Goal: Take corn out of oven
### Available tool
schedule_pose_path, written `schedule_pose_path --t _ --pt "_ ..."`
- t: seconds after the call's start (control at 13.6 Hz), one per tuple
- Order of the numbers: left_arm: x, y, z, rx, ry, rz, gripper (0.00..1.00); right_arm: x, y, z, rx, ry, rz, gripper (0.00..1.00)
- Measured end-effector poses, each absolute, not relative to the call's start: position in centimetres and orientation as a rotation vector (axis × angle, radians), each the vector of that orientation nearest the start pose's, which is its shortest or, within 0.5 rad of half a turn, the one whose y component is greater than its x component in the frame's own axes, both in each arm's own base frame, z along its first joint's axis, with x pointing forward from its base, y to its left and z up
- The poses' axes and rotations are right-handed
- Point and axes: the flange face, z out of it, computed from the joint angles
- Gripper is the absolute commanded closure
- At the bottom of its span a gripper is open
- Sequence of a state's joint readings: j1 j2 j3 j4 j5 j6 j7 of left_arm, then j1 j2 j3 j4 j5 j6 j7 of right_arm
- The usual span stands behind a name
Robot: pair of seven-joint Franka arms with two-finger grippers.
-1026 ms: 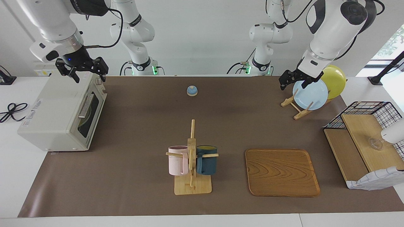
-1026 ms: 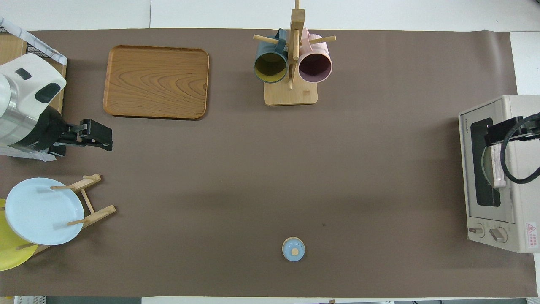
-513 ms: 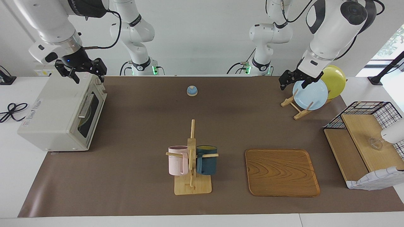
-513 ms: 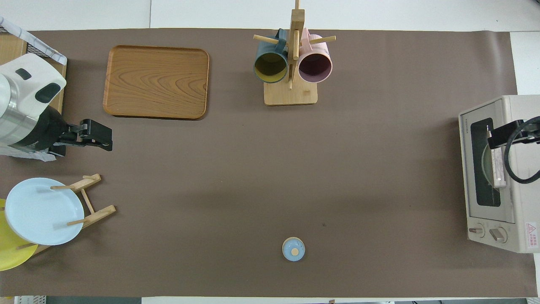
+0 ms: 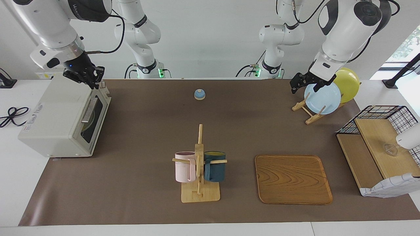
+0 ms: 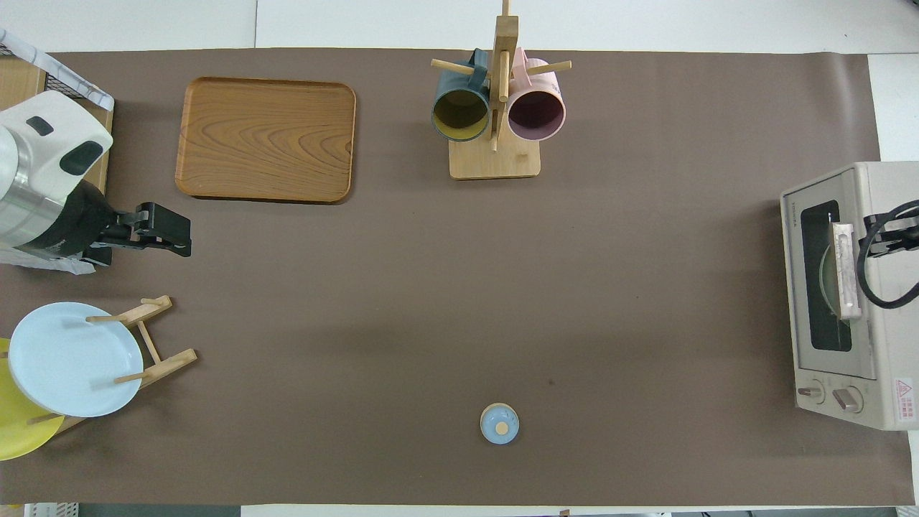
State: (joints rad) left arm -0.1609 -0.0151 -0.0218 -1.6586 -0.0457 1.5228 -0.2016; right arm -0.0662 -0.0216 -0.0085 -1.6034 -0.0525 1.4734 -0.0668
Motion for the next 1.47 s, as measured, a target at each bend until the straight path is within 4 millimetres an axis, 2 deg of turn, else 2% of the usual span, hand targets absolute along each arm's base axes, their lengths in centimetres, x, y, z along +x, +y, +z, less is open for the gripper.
schedule_pose_path --t 0.15,0.37,0.51,0.73,0.88,1.03,1.25,1.47 --pt "53.1 -10.3 58.8 -3.157 -0.031 0.201 0.0 53.3 -5.6 59.7 -3.182 0.143 0.162 1.0" --pt "53.1 -10.3 58.8 -3.157 -0.031 0.201 0.0 51.9 -6.9 53.4 -3.178 0.196 0.141 1.0" --pt "53.1 -10.3 58.8 -3.157 -0.031 0.201 0.0 50.7 -6.9 51.2 -3.176 0.195 0.164 1.0" --pt "53.1 -10.3 58.8 -3.157 -0.031 0.201 0.0 50.2 -7.5 51.1 -3.175 0.193 0.157 1.0" --pt "53.1 -10.3 58.8 -3.157 -0.031 0.201 0.0 49.9 -9.2 50.8 -3.172 0.217 0.151 1.0" --pt "53.1 -10.3 58.8 -3.157 -0.031 0.201 0.0 49.7 -10.3 49.6 -3.169 0.241 0.14 1.0" --pt "53.1 -10.3 58.8 -3.157 -0.031 0.201 0.0 49.4 -10.8 48.2 -3.186 0.229 0.171 1.0" --pt "53.1 -10.3 58.8 -3.157 -0.031 0.201 0.0 49.4 -11.2 47.7 -3.216 0.135 0.198 1.0"
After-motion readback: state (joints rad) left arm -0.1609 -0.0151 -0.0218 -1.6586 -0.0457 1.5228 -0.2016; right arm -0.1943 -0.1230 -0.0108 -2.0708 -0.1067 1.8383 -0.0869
